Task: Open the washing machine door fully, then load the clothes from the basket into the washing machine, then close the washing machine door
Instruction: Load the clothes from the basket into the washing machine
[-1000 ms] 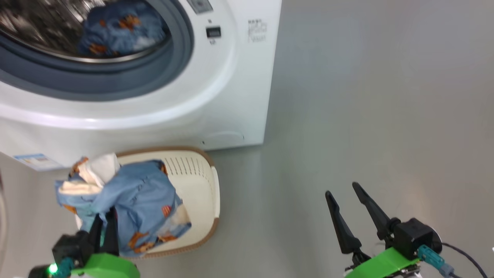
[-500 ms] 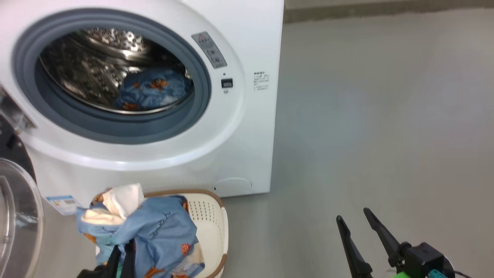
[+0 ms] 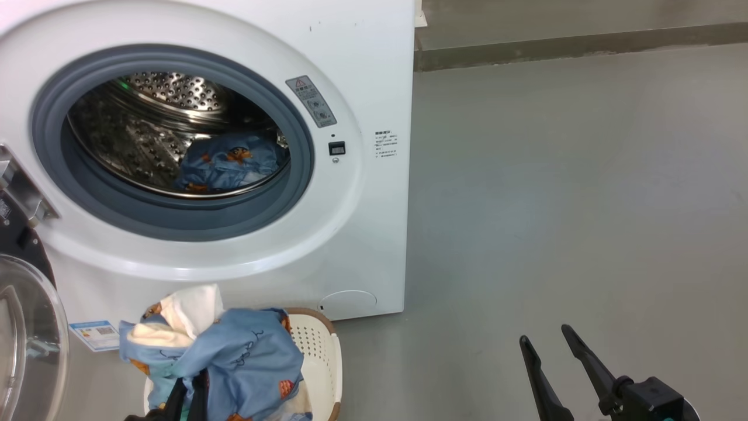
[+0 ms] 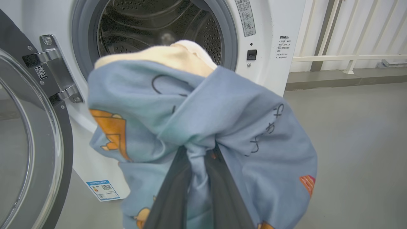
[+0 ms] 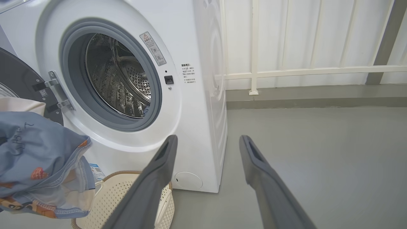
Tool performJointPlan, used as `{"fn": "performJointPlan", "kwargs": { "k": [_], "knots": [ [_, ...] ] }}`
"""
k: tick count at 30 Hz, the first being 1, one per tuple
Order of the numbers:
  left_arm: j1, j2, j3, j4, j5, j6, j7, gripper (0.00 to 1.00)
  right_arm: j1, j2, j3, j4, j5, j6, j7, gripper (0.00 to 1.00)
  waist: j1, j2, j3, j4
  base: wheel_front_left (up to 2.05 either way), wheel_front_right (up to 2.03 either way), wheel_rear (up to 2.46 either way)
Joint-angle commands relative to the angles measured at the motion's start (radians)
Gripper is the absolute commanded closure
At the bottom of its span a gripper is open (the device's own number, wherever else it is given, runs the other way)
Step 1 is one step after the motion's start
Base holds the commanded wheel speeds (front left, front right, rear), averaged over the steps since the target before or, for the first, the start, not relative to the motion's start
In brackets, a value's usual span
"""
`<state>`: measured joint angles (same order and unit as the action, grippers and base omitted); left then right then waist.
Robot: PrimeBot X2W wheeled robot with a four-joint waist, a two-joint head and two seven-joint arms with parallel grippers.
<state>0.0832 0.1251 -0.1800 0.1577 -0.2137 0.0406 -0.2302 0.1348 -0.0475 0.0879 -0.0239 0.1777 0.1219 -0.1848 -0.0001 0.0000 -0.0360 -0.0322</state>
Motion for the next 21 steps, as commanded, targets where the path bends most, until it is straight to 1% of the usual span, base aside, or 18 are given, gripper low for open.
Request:
{"fn": "performJointPlan", "kwargs": {
  "k": [1,10,21],
  "knots": [
    [-0.021,0.015,0.032,-0.032,0.003,0.012,-0.004,1.00,-0.009,-0.003,0.023,-0.030,-0.004,0.009,0.001,0.00,0.0001,0.0000,-0.002,-0.002,0.00,0.00,0.00],
    [-0.022,0.017,0.030,-0.021,-0.006,0.019,-0.002,1.00,-0.008,-0.003,0.018,-0.032,-0.003,0.009,0.001,0.00,0.0001,0.0000,-0.007,-0.007,0.00,0.00,0.00],
    [-0.036,0.014,0.023,-0.006,-0.018,0.027,0.004,1.00,-0.009,-0.003,0.014,-0.039,-0.004,0.009,0.003,0.00,0.0001,0.0000,0.011,-0.001,0.00,0.00,0.00]
  ]
}}
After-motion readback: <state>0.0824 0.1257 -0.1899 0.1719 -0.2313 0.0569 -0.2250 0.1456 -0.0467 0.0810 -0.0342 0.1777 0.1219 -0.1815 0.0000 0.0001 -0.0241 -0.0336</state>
